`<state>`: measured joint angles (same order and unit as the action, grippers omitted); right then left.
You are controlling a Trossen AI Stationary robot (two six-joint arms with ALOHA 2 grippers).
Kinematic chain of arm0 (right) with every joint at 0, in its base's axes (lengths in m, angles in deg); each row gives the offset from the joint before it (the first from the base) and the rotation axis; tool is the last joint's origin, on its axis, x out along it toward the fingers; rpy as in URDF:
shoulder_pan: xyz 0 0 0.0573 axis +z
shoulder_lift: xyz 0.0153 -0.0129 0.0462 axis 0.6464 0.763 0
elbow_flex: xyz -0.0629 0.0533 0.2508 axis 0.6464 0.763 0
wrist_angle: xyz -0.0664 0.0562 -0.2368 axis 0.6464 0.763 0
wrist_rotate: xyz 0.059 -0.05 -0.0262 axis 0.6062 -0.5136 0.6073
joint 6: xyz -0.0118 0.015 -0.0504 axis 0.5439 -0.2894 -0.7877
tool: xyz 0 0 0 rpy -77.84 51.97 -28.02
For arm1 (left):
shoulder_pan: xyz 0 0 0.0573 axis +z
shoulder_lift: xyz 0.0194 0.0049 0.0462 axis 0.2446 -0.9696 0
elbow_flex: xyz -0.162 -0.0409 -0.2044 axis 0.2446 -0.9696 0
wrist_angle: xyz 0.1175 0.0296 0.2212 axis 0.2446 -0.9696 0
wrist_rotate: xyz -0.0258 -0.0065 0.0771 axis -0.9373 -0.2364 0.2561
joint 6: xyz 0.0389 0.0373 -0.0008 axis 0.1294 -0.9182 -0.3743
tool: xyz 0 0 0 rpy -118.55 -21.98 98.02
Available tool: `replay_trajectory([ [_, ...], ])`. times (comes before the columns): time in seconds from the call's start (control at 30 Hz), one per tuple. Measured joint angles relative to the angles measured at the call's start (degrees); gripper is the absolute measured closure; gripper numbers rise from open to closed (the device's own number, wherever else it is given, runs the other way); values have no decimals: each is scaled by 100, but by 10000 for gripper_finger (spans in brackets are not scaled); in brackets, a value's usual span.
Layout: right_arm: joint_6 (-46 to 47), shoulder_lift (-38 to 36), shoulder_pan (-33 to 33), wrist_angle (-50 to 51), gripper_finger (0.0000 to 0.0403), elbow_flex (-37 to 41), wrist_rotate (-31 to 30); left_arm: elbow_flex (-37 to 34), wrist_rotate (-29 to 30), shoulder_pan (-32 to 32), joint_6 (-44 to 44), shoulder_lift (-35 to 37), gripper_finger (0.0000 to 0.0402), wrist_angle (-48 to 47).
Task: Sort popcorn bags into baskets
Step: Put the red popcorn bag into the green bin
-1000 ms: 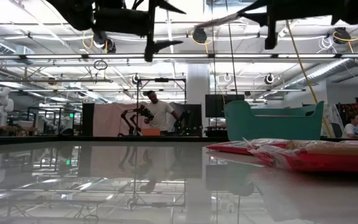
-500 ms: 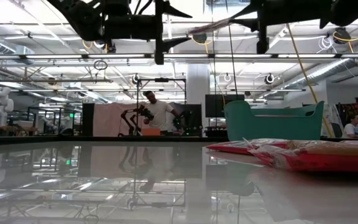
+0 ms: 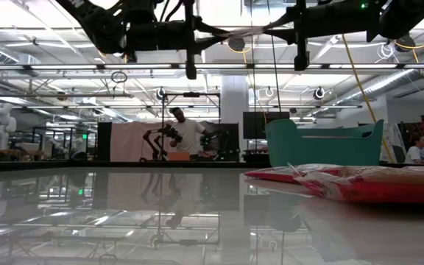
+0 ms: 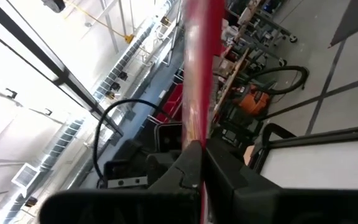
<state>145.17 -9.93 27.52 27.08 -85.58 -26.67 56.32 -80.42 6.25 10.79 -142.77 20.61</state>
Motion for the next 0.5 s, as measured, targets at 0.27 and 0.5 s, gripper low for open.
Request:
replay_trajectory([
  [0.27,-98,-349,-48,641,375,2,-8,0,-592,321,-176,98,375,-36],
  [0.5,295,-1173,-75,1829,301,2,226,0,-1699,896,-271,518,384,-290],
])
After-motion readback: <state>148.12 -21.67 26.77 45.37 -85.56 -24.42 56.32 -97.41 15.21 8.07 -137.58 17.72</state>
